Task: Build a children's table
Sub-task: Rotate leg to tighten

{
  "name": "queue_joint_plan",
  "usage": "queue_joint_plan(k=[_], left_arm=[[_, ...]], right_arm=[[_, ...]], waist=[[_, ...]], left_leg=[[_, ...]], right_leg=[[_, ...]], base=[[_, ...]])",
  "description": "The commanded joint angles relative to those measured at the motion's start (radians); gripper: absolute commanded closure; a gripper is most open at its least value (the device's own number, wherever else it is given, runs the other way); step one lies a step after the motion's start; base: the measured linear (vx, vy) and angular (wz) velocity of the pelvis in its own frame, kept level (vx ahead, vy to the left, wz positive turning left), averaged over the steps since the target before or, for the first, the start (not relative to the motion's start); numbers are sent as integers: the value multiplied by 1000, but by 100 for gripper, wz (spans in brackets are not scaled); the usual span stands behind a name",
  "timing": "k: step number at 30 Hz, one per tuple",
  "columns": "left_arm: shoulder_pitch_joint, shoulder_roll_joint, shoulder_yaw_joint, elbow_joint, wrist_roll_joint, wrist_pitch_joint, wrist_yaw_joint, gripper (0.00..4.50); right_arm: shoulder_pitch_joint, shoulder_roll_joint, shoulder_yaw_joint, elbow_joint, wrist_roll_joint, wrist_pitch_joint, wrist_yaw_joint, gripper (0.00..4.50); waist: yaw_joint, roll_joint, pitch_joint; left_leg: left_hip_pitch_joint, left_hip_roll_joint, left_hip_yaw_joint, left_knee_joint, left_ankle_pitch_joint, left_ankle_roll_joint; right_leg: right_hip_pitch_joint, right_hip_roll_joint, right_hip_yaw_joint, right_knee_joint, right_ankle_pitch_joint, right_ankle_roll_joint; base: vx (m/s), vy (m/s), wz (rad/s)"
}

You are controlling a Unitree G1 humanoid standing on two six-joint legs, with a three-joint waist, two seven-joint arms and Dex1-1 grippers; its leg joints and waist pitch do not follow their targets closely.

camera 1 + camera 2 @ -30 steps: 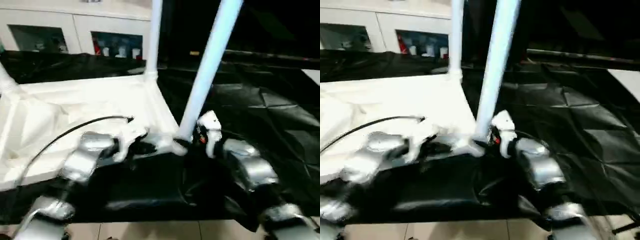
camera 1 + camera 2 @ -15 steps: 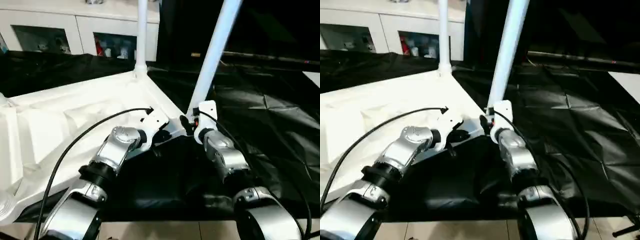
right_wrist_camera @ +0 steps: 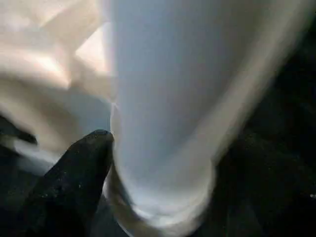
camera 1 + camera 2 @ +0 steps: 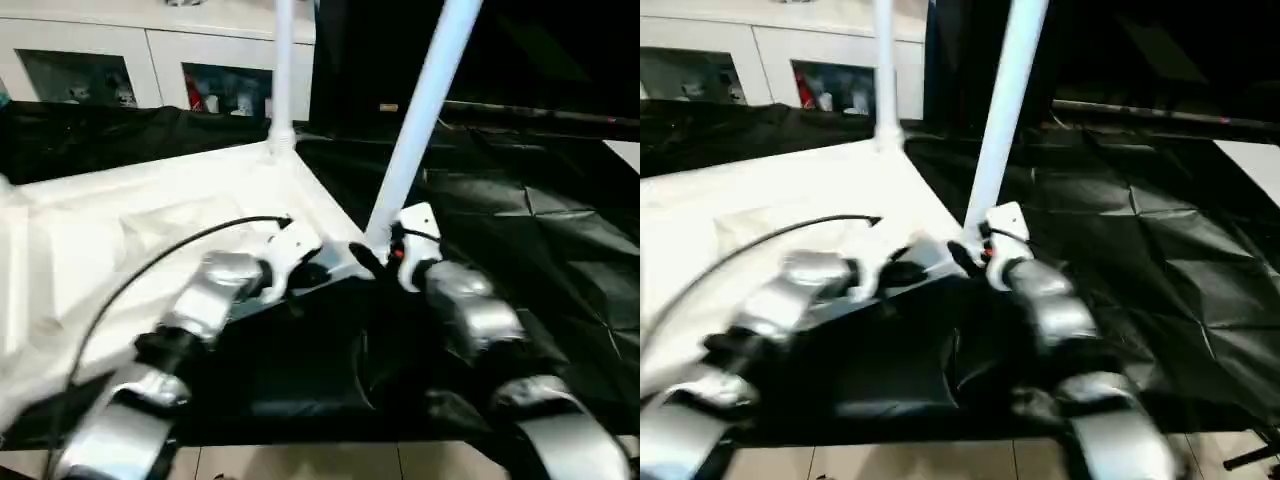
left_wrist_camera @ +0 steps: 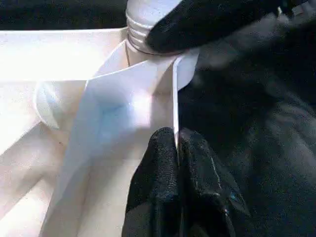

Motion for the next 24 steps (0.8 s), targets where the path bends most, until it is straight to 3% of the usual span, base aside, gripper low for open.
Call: queue_joint_plan(k=[1,3,7,12,16,18,24], left_arm=[[30,13,-41,-1,7,14,-59,450],[62,73,-63,-71,-16,19,-168,450],[86,109,-67,-126,-39,37,-229,450],[97,125,-60,-147,-46,42,-237,450],[102,129,-62,-162,-50,51,-238,450],[105,131,-62,-170,-52,56,-239,450],[106,132,-64,-173,-55,59,-238,450]], right_arm=[[10,-24,15,-29,4,18,56,45],[48,-99,54,-104,15,40,212,45],[77,-142,83,-163,10,38,290,45],[70,-118,74,-154,20,37,286,45],[74,-114,72,-174,31,50,298,59],[77,-113,73,-184,42,54,312,87],[84,-109,74,-189,45,55,332,129]], waist=[[1,12,-59],[1,11,-59],[0,12,-57],[1,12,-55],[1,11,-58],[1,12,-59],[1,12,-59]], left_leg=[[-3,30,-3,-64,-103,51],[-4,32,-3,-64,-106,56],[-1,33,-2,-66,-114,57],[0,32,-3,-68,-142,33],[0,32,-3,-66,-117,34],[-1,32,-3,-65,-99,41],[0,31,-2,-65,-103,42]], right_leg=[[62,-73,62,-67,-94,-191],[67,-74,62,-66,-82,-204],[63,-74,62,-69,-92,-212],[61,-75,62,-76,-165,-196],[62,-73,62,-69,-117,-203],[63,-73,62,-65,-84,-211],[64,-74,62,-67,-92,-212]], base=[[0,0,0],[0,0,0],[0,0,0],[0,0,0],[0,0,0],[0,0,0],[0,0,0]])
